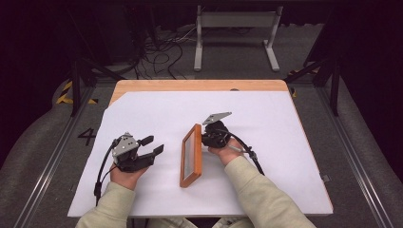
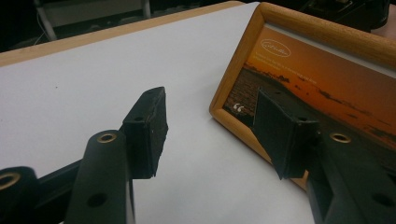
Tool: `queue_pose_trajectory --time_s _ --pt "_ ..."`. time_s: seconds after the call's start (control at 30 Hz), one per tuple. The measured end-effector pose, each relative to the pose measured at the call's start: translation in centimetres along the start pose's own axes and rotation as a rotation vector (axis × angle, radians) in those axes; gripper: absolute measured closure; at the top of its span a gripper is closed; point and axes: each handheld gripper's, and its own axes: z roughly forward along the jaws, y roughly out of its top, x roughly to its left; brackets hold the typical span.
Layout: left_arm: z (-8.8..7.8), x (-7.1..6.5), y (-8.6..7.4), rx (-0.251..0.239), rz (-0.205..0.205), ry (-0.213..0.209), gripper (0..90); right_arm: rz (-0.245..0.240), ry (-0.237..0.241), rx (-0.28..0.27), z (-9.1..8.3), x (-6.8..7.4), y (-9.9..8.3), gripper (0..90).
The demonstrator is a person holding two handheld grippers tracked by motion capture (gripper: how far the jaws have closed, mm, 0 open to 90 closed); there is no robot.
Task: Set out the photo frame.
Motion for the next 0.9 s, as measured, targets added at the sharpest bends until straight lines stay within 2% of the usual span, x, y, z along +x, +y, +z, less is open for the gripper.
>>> queue_pose_trajectory --time_s 0.07,0.13,0.2,0.33,0.37,0.47,0.57,0.8,0.9 --pt "0.0 0.0 0.0 -0.002 -0.003 0.001 44.3 -0.001 -0.022 0.004 -0.6 -0.2 0.0 90.0" --pt "0.0 0.0 0.0 -0.001 -0.002 0.000 43.8 0.018 -0.038 0.006 -1.6 -0.6 -0.1 89.8" --pt "-0.1 0.0 0.1 0.003 0.000 0.005 43.6 0.020 -0.047 -0.005 -2.9 -0.9 -0.2 86.6" --pt "-0.1 0.0 0.1 0.015 0.009 0.013 43.2 0.010 -0.042 -0.011 -5.3 -0.9 -0.3 79.6" --pt "-0.1 0.0 0.1 0.015 0.009 0.013 42.9 0.010 -0.042 -0.011 -5.3 -0.9 -0.3 79.6" --pt "-0.1 0.1 0.1 0.024 0.013 0.012 42.2 -0.003 -0.038 -0.010 -6.8 -0.5 -0.1 75.0" --pt "0.1 0.0 0.1 0.034 0.010 0.007 40.5 0.000 -0.024 -0.005 -8.0 -0.2 0.1 68.8" --pt "0.1 0.1 0.1 0.050 0.015 0.010 38.1 0.069 0.015 -0.007 -10.2 1.1 1.2 50.4" --pt "0.1 0.2 0.1 0.057 0.016 0.019 37.4 0.090 0.040 0.005 -10.7 1.8 1.8 45.3"
